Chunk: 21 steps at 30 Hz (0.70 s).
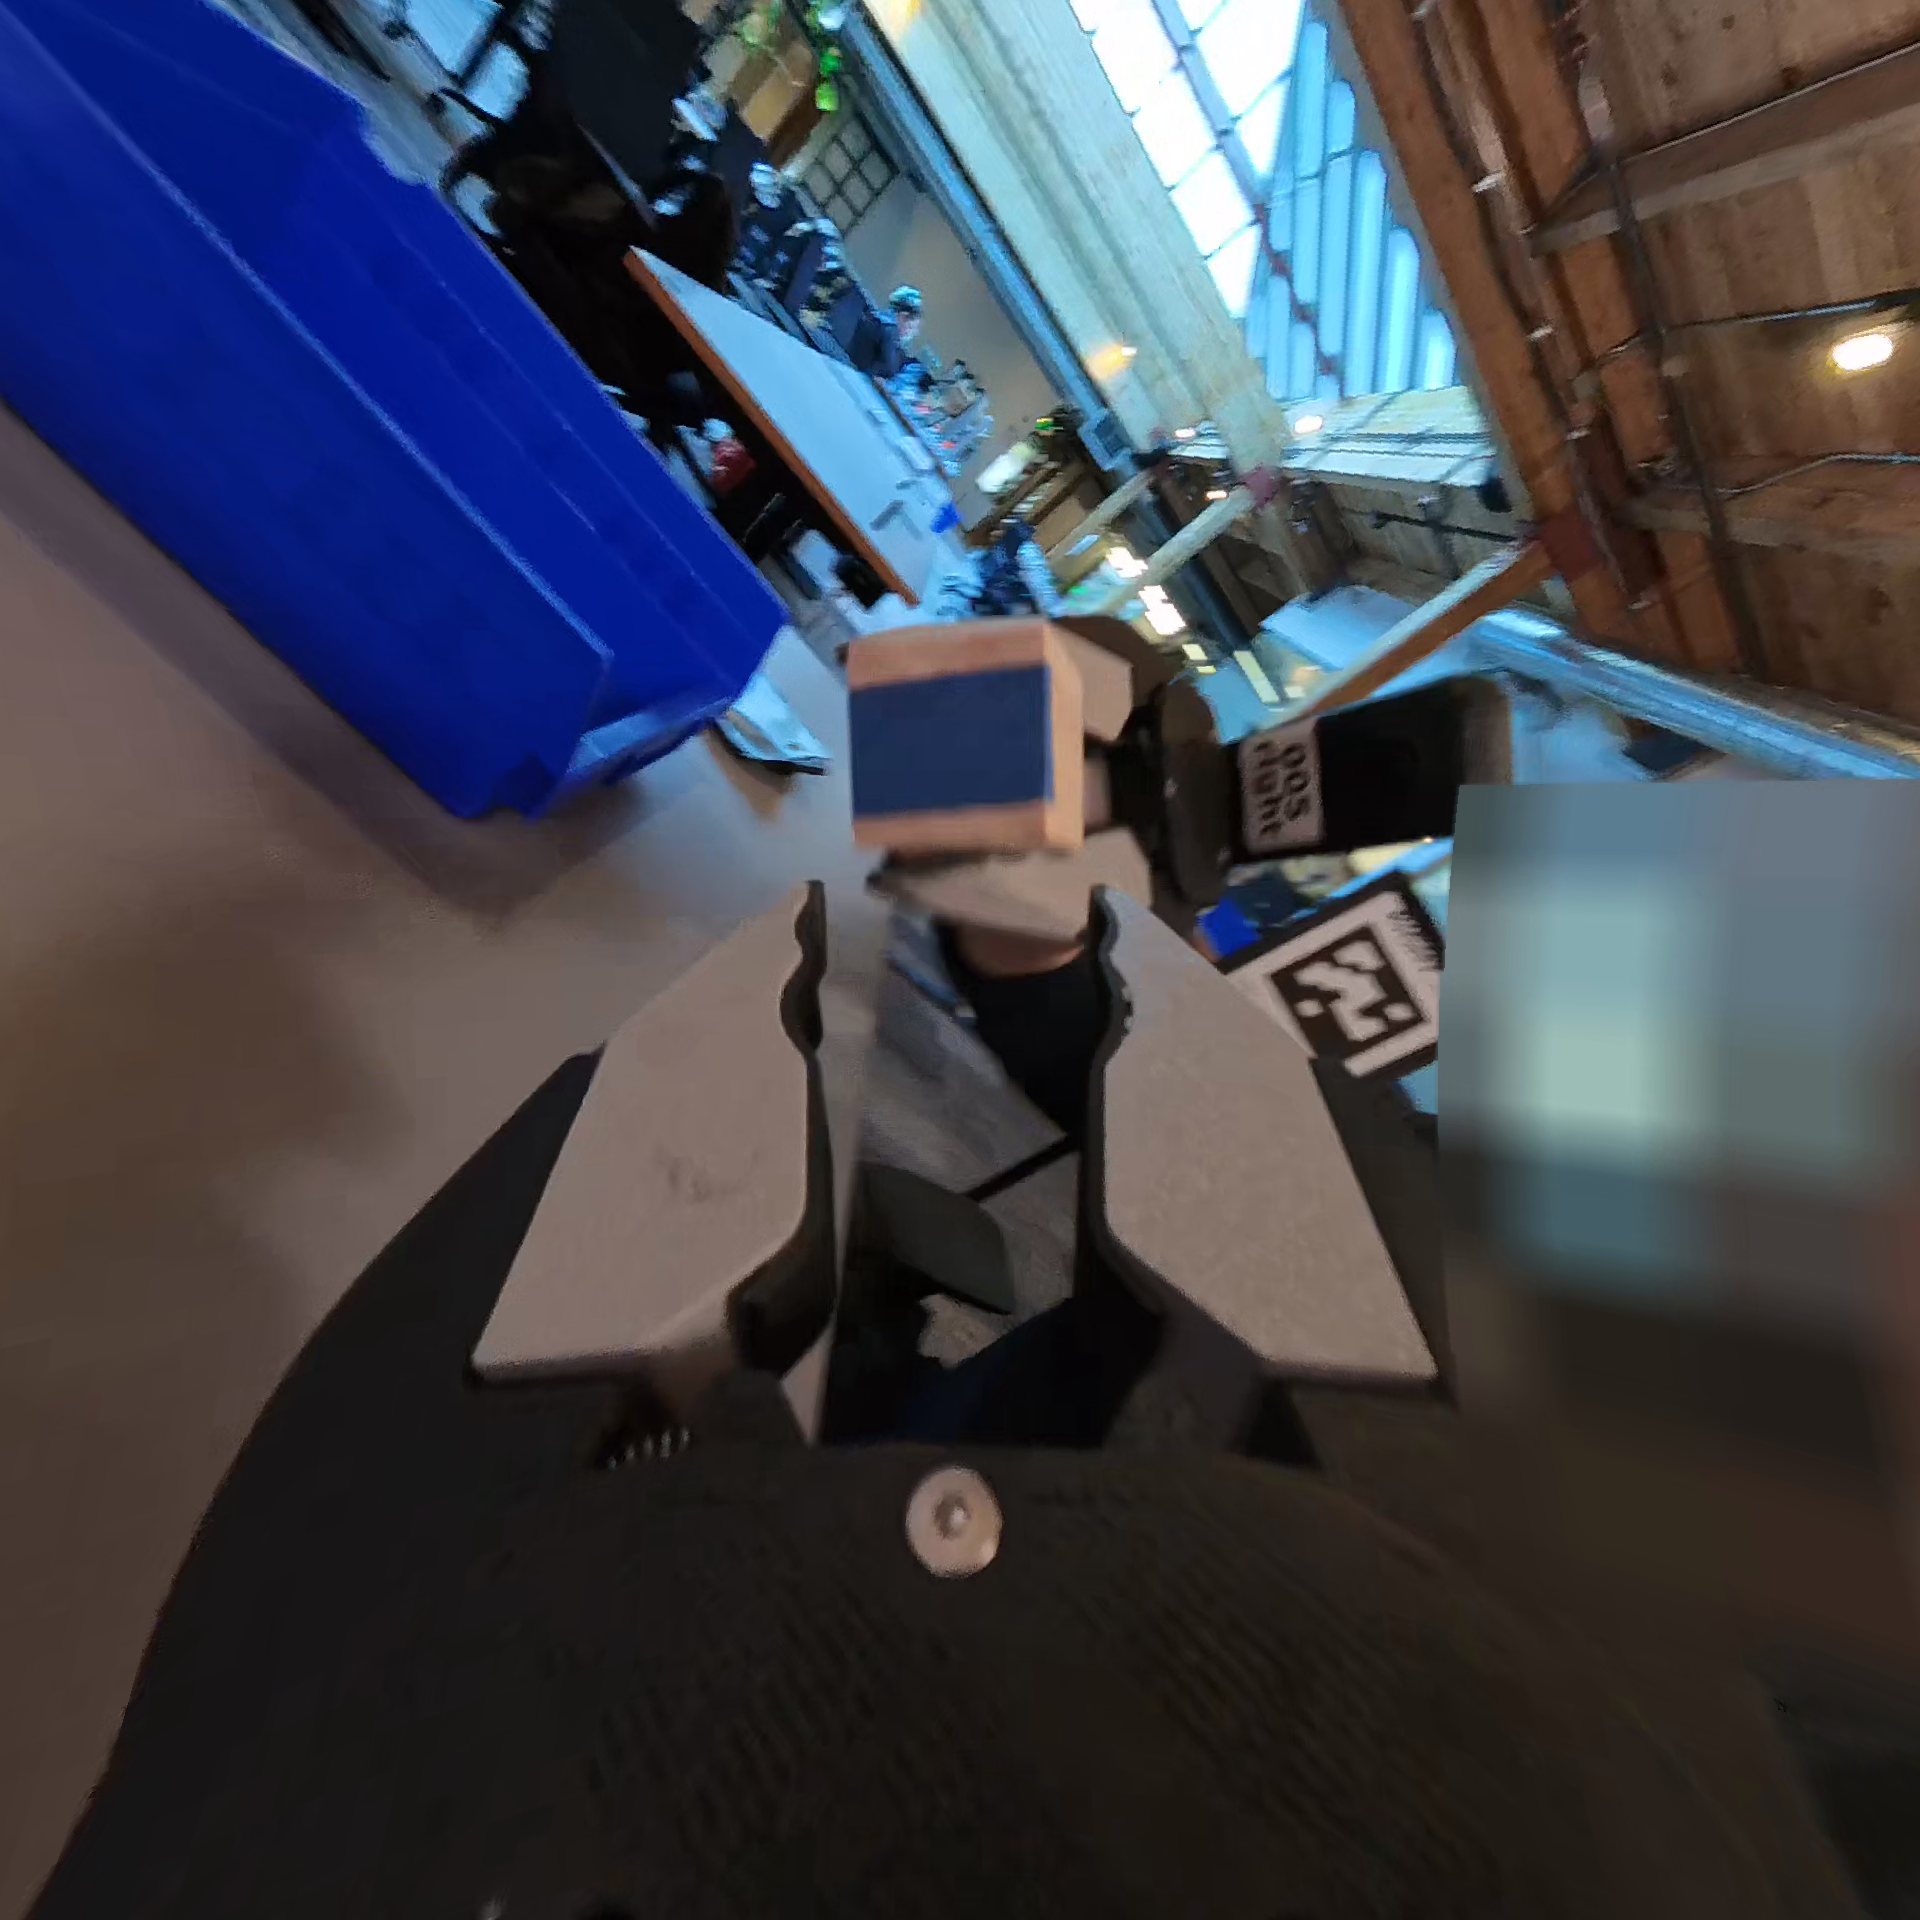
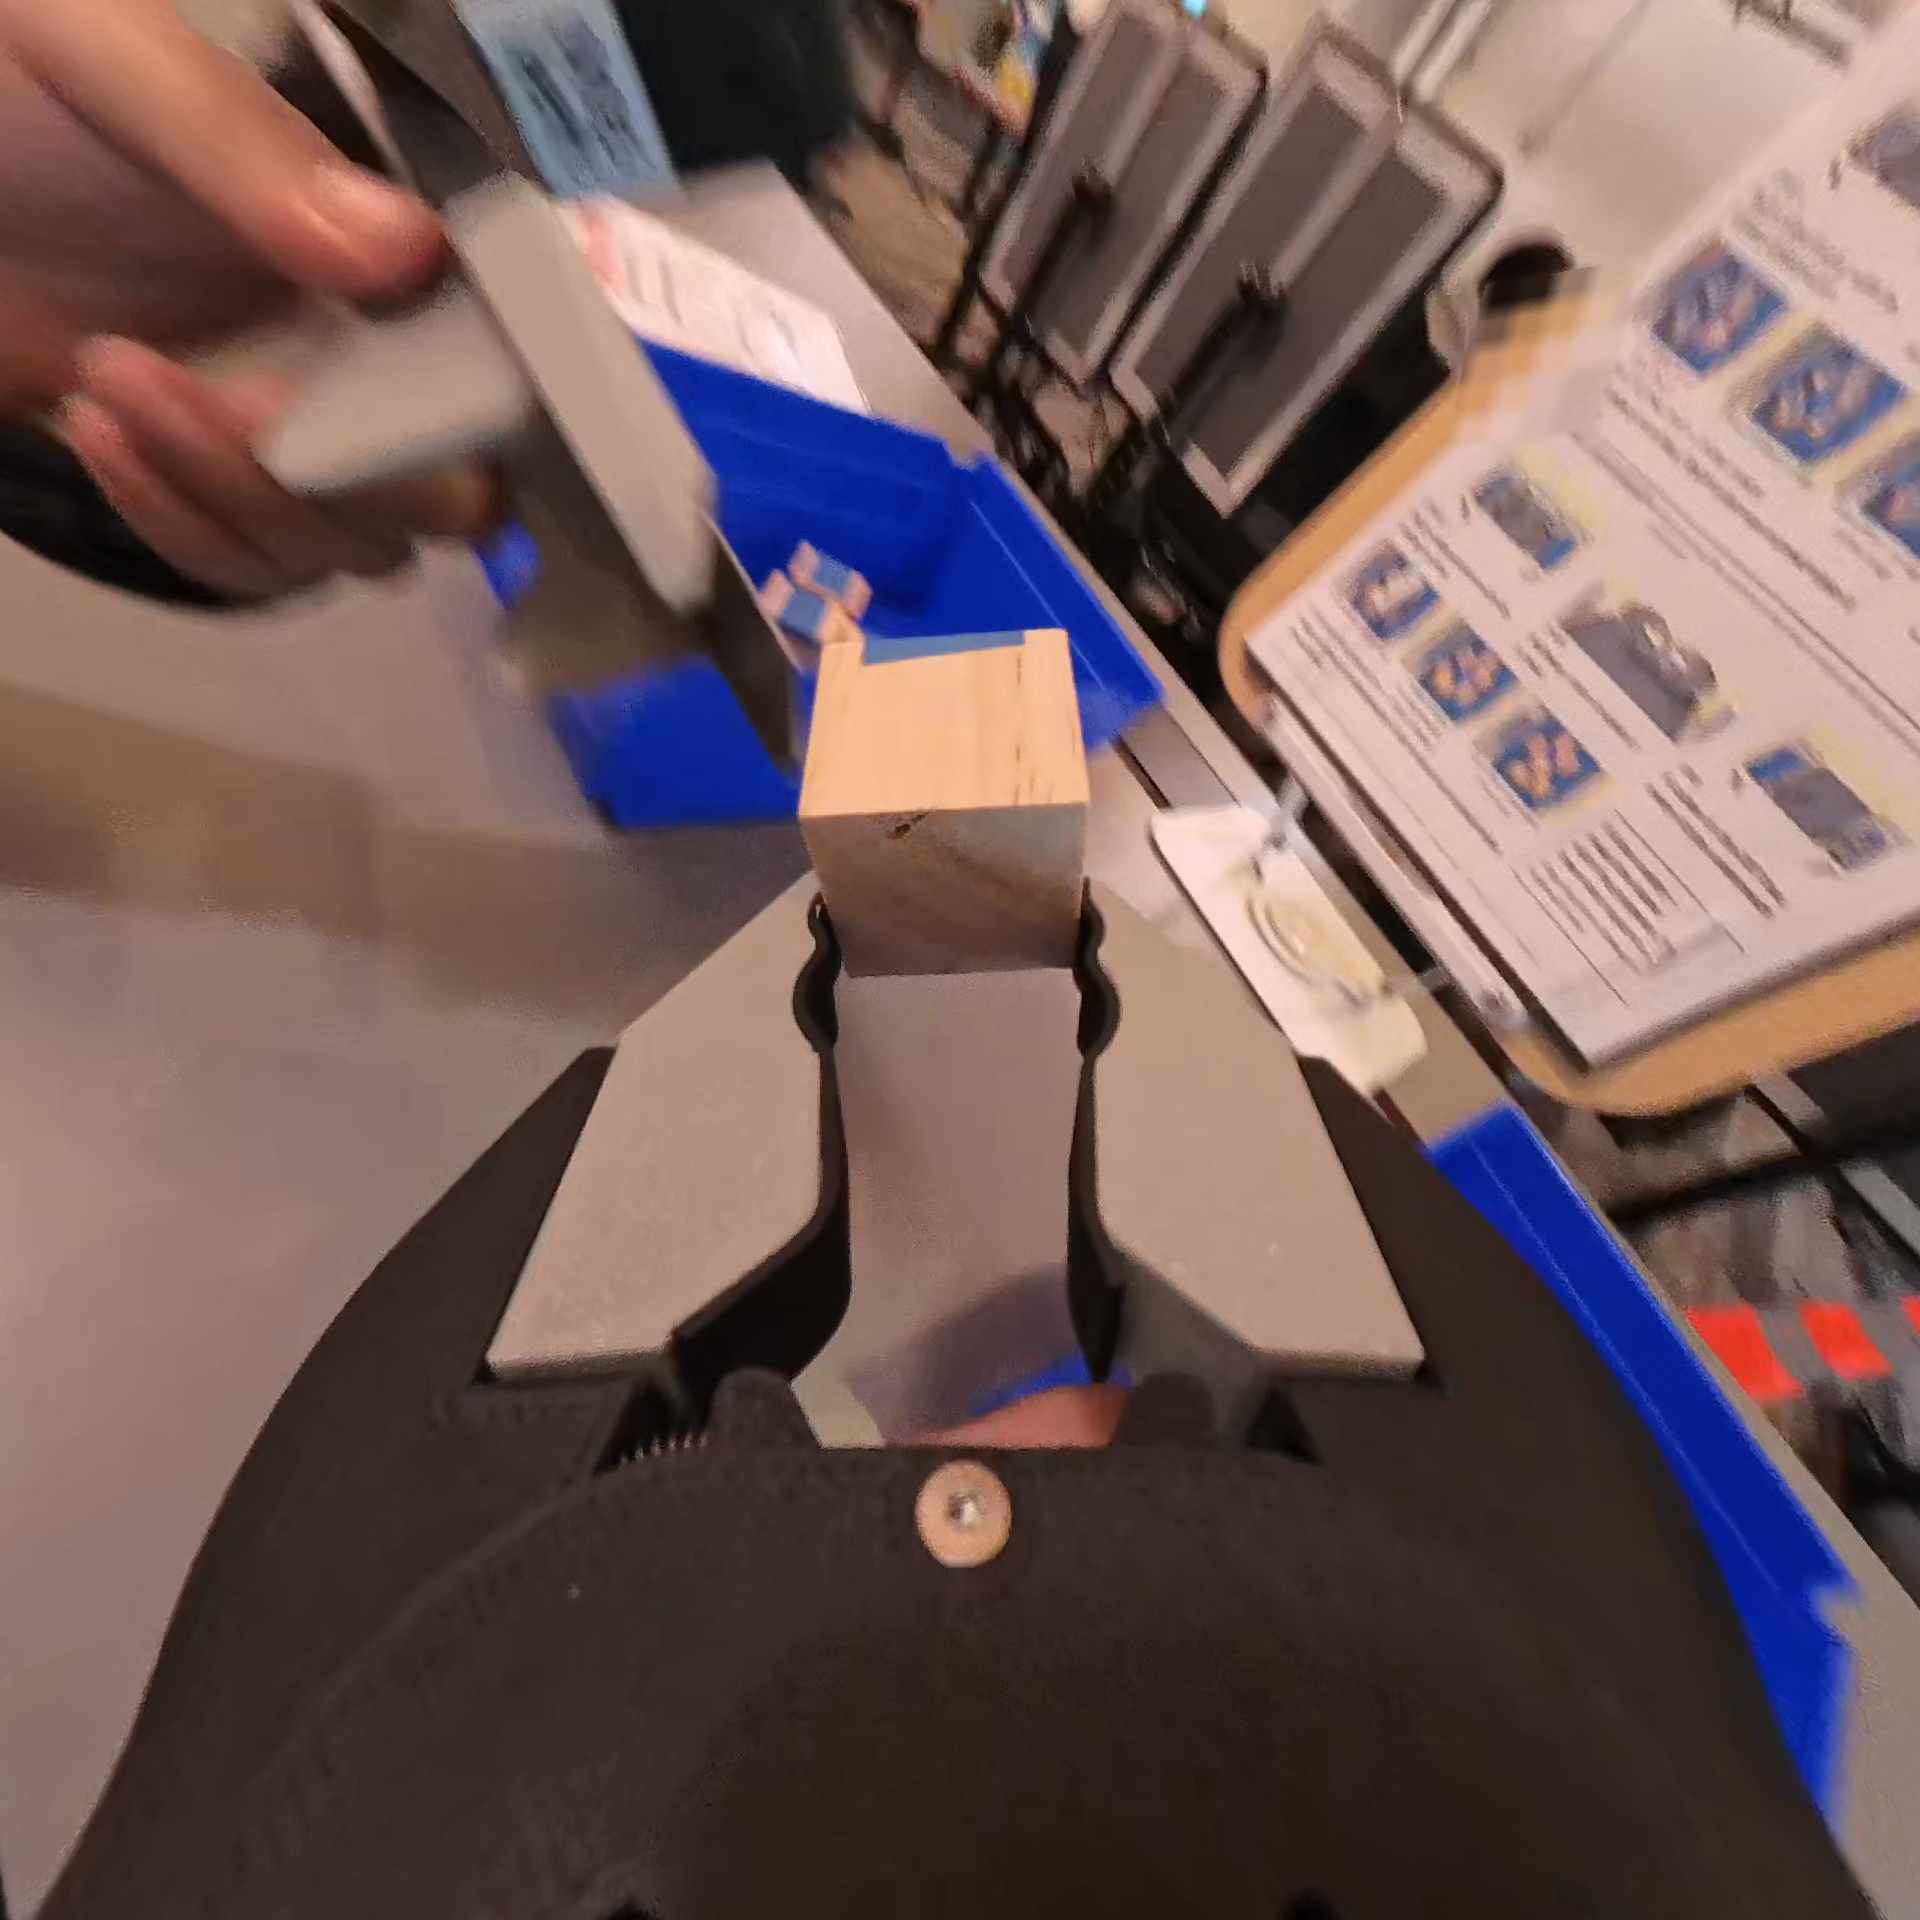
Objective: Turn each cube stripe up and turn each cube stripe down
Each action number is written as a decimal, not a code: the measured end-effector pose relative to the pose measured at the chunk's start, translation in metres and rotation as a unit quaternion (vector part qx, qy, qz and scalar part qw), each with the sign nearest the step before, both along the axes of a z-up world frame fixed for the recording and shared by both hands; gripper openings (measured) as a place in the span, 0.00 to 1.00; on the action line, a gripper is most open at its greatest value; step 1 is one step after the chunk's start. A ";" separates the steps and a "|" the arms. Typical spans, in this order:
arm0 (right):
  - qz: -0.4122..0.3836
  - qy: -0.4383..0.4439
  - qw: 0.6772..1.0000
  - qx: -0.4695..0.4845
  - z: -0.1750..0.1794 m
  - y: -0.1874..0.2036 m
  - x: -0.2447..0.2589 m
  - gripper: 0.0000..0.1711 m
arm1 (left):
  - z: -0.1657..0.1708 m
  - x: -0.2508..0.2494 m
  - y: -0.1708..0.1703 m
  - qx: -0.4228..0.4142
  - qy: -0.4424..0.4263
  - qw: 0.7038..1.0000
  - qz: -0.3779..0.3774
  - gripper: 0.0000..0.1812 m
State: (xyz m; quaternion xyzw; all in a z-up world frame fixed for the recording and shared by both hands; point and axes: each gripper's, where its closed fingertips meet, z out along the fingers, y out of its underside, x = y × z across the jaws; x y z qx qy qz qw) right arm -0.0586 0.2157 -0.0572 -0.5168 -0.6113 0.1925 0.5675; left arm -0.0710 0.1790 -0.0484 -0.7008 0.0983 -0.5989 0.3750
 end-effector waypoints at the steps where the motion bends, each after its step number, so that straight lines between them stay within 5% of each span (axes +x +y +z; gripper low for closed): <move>1: -0.024 -0.028 0.999 -0.005 -0.004 0.017 0.014 0.24 | -0.004 -0.012 0.003 0.006 0.030 0.999 0.022 0.28; 7: -0.178 -0.271 0.940 -0.107 -0.058 0.138 0.133 0.25 | -0.035 -0.108 0.010 0.027 0.242 0.957 0.157 0.31; 12: -0.221 -0.455 0.841 -0.192 -0.122 0.170 0.200 0.25 | -0.055 -0.153 0.010 -0.008 0.289 0.938 0.191 0.31; 16: -0.236 -0.492 0.814 -0.199 -0.149 0.185 0.204 0.25 | -0.075 -0.166 0.014 -0.029 0.317 0.928 0.195 0.31; 21: -0.240 -0.469 0.822 -0.214 -0.150 0.188 0.199 0.25 | -0.097 -0.181 0.019 -0.042 0.364 0.910 0.196 0.33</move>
